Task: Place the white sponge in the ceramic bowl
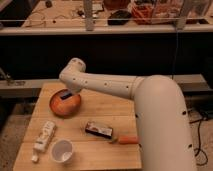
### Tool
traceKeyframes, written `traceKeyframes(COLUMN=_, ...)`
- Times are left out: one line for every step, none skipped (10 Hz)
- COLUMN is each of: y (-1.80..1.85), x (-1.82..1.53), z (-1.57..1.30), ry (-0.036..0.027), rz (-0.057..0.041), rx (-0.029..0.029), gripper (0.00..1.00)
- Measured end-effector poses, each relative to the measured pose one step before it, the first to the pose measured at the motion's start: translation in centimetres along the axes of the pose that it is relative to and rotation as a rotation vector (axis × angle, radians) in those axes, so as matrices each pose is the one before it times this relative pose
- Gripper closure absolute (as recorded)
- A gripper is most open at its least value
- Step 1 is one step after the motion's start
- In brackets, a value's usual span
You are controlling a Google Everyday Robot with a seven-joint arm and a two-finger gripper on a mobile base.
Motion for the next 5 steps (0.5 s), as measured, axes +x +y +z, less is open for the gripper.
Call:
traceKeyframes(y=0.009, x=-0.019, z=0.058, ry=-0.00058, rz=-0.0041, rx=-0.00126, gripper=1.0)
traceKeyframes(y=-0.049, x=-0.03, z=0.004, ry=-0.00049, rz=-0.00346, rx=-0.00003, gripper=1.0)
traceKeyframes(y=0.031, x=-0.018, z=0.074, ry=-0.00012, rz=-0.00299, rx=-0.00176, gripper=1.0)
traceKeyframes(y=-0.067, x=-0.079, z=0.001, ry=-0.00112, rz=-0.00462, rx=-0.00012, gripper=1.0)
traceKeyframes(y=-0.002, x=-0.002, z=0.02, ry=-0.00028, rz=-0.0021, rx=-0.00048, gripper=1.0)
